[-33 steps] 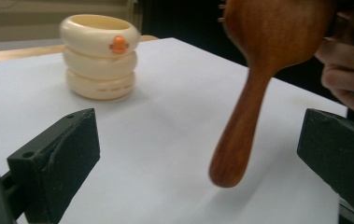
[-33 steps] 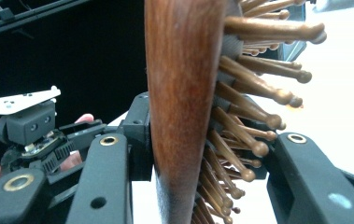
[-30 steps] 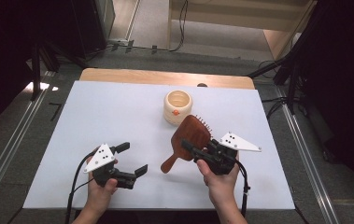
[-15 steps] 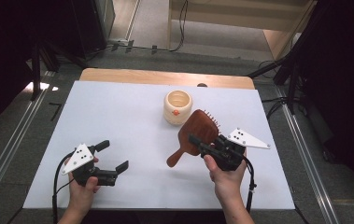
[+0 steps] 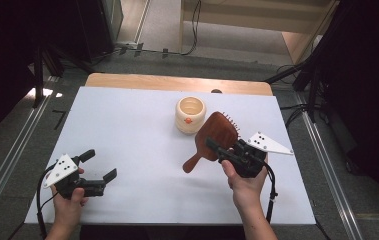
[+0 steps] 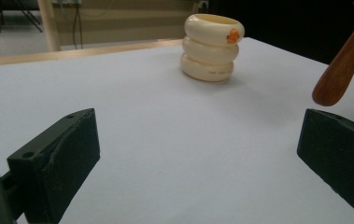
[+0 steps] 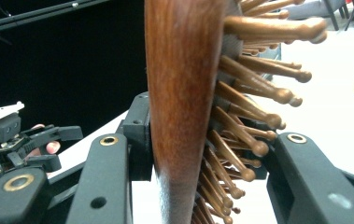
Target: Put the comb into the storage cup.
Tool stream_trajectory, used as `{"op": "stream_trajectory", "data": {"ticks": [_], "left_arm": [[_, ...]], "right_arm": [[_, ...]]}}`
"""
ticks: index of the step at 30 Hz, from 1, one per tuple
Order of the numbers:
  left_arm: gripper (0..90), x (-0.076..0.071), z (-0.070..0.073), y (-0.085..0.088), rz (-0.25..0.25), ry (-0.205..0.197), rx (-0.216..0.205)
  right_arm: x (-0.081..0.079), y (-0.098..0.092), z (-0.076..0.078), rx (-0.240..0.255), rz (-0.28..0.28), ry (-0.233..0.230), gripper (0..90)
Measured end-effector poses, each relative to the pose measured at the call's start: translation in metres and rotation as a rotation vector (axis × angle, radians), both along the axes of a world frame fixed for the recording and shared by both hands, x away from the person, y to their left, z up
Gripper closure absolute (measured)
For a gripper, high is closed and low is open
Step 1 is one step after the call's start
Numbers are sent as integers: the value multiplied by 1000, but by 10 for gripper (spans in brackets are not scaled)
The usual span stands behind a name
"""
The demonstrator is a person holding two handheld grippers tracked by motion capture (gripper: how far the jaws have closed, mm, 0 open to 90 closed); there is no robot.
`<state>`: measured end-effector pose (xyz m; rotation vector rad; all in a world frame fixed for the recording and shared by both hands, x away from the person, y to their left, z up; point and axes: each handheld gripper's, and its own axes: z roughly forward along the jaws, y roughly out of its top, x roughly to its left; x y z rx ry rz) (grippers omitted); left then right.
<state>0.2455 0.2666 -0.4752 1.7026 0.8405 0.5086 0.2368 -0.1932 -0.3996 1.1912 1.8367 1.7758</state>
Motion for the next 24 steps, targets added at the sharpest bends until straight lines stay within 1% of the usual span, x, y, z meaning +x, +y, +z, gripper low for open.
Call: {"op": "stream_trajectory", "data": {"ticks": [5, 7, 11, 13, 15, 20, 24], "left_arm": [[0, 1, -1, 19, 46, 1, -13], [0, 2, -1, 25, 62, -2, -5], [0, 4, -4, 33, 82, 5, -5], [0, 5, -5, 36, 90, 8, 0], [0, 6, -7, 38, 91, 12, -6], [0, 6, -9, 37, 87, 11, -9], [0, 6, -11, 37, 90, 18, -15]], "right_arm": [[3, -4, 0, 10, -12, 5, 540], [5, -5, 1, 7, -17, 0, 540], [7, -6, 3, 0, -18, -2, 540], [8, -7, 4, -1, -22, -1, 539], [9, -7, 6, 3, -25, -5, 539], [12, -9, 9, 3, -30, -14, 540], [15, -9, 12, 0, -33, -18, 540]]}}
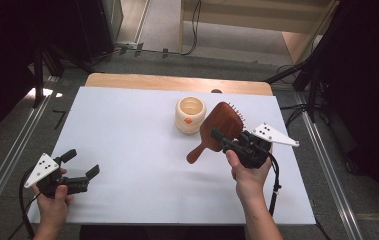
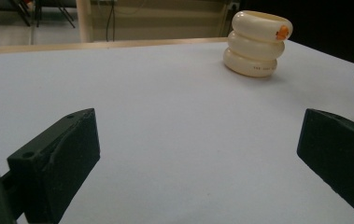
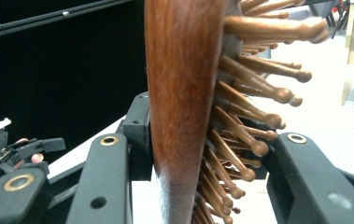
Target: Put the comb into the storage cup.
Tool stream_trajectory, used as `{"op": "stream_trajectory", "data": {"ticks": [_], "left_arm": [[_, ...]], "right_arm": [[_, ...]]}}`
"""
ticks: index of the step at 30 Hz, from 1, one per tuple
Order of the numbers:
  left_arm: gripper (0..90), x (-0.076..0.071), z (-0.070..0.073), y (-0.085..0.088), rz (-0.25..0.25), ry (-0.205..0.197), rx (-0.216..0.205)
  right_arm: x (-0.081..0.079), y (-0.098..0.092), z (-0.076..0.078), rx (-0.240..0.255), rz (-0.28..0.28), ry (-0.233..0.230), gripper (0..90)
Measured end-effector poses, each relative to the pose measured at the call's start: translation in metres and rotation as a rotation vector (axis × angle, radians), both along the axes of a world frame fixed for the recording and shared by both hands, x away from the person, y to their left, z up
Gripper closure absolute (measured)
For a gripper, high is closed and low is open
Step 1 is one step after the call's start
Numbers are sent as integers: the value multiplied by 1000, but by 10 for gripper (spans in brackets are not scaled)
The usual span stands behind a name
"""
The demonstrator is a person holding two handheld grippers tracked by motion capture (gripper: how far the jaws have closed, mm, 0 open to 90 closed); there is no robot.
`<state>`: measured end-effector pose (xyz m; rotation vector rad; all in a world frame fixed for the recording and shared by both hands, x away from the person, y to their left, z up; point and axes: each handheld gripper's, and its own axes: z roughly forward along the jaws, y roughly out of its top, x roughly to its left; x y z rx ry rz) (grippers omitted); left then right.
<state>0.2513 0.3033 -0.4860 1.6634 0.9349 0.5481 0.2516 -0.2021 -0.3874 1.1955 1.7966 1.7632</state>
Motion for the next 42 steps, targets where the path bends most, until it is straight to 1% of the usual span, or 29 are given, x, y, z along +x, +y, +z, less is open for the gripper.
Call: {"op": "stream_trajectory", "data": {"ticks": [8, 10, 15, 21, 26, 35, 36, 40, 42], "left_arm": [[0, 0, -1, 0, 1, 0, -7], [0, 0, -1, 1, 0, -2, -15], [0, 0, -1, 0, -1, -2, -10], [0, -1, -1, 1, 0, -2, -16], [0, -1, -1, 2, 1, -1, -40], [0, -1, -1, 3, 1, -2, -34], [0, -1, -1, 3, 1, -3, -37], [0, -1, -1, 2, 2, -4, -34], [0, -1, -1, 2, 2, -5, -34]], "right_arm": [[5, 0, 5, -7, -3, -7, 539], [5, 1, 7, -9, -2, -8, 540], [7, 1, 10, -9, -4, -14, 540], [10, -1, 14, -9, -11, -22, 540], [13, -2, 18, -8, -15, -28, 540], [16, -5, 27, -11, -22, -40, 540], [17, -5, 28, -16, -22, -46, 540], [20, -5, 32, -26, -28, -48, 543], [21, -5, 34, -24, -30, -50, 546]]}}
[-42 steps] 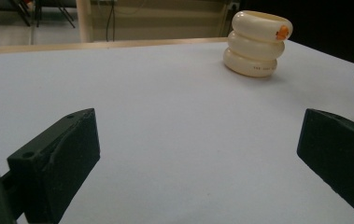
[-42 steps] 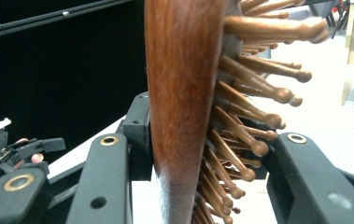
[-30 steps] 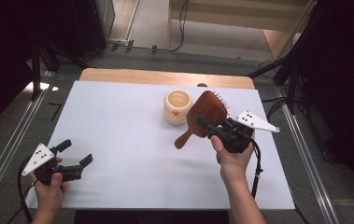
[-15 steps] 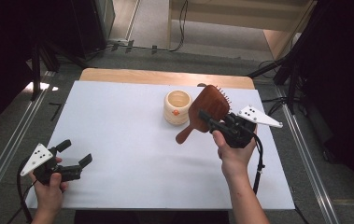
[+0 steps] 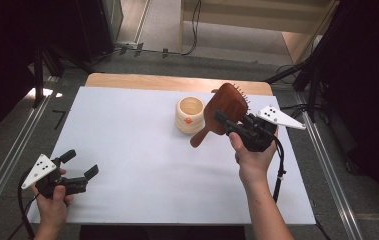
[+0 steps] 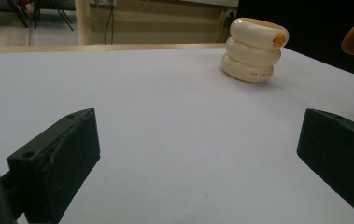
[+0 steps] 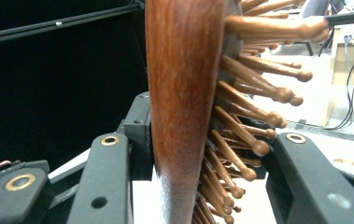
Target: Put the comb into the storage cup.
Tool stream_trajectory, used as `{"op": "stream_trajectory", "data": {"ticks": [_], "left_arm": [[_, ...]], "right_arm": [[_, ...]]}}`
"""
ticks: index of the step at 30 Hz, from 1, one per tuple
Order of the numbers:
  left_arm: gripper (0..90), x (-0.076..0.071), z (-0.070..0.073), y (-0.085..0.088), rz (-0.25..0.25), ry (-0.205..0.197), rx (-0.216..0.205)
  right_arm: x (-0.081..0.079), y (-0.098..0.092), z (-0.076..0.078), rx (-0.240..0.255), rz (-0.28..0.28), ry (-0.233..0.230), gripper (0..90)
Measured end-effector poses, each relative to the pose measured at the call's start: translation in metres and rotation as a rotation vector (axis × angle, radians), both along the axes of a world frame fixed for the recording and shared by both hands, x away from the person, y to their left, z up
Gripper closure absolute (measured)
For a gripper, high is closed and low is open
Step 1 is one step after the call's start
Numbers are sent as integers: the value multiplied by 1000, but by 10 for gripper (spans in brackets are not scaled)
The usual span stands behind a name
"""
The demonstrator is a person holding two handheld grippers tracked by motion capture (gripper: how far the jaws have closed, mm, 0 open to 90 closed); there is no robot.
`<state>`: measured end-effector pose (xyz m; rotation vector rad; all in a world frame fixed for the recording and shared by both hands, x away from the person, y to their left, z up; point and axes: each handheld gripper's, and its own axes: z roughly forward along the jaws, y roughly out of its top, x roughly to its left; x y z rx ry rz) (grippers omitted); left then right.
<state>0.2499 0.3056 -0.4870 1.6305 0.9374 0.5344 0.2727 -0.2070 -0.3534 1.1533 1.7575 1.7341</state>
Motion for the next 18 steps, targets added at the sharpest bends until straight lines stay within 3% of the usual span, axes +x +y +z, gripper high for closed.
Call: {"op": "stream_trajectory", "data": {"ticks": [18], "left_arm": [[0, -1, 0, 0, 1, -10, 3]], "right_arm": [[15, -4, 15, -5, -27, -22, 547]]}}
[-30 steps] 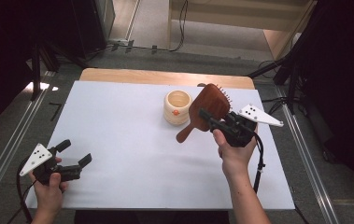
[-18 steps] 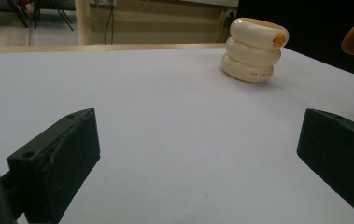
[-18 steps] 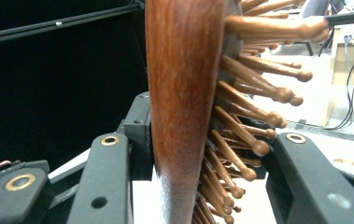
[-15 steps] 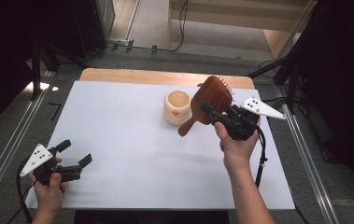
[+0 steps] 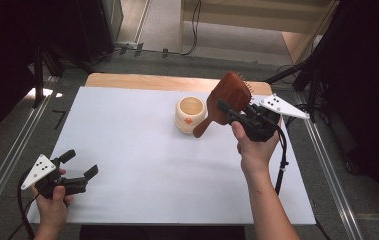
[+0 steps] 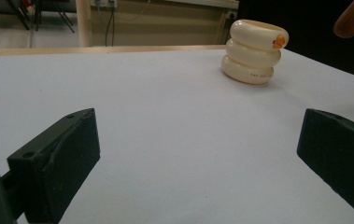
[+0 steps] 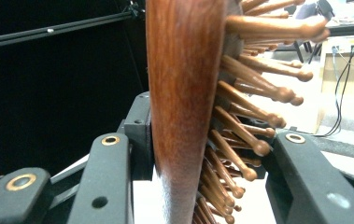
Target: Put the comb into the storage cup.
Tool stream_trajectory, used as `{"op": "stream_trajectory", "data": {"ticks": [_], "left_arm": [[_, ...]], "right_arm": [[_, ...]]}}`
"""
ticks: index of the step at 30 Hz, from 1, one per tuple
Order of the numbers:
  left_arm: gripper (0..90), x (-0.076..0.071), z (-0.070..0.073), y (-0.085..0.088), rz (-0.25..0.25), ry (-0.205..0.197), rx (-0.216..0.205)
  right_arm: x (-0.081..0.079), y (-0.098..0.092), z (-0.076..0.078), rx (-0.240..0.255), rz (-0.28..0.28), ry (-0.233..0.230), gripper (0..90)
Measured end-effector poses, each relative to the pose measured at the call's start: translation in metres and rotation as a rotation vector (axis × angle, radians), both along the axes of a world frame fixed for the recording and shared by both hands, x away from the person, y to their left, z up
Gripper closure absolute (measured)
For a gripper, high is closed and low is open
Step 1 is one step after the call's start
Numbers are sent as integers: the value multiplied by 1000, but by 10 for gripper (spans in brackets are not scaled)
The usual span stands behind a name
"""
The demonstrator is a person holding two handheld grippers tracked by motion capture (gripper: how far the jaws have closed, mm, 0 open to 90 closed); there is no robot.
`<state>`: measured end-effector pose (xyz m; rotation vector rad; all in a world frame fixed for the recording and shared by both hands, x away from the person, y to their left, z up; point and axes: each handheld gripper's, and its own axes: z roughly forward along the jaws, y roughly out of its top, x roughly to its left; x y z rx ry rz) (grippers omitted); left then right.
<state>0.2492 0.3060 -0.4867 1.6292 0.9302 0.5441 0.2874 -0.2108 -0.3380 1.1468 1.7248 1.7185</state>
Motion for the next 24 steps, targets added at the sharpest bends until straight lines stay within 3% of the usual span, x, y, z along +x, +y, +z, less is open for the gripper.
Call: {"op": "stream_trajectory", "data": {"ticks": [24], "left_arm": [[0, -1, 0, -1, -5, -5, 4]], "right_arm": [[34, 3, 3, -2, -39, -3, 547]]}}
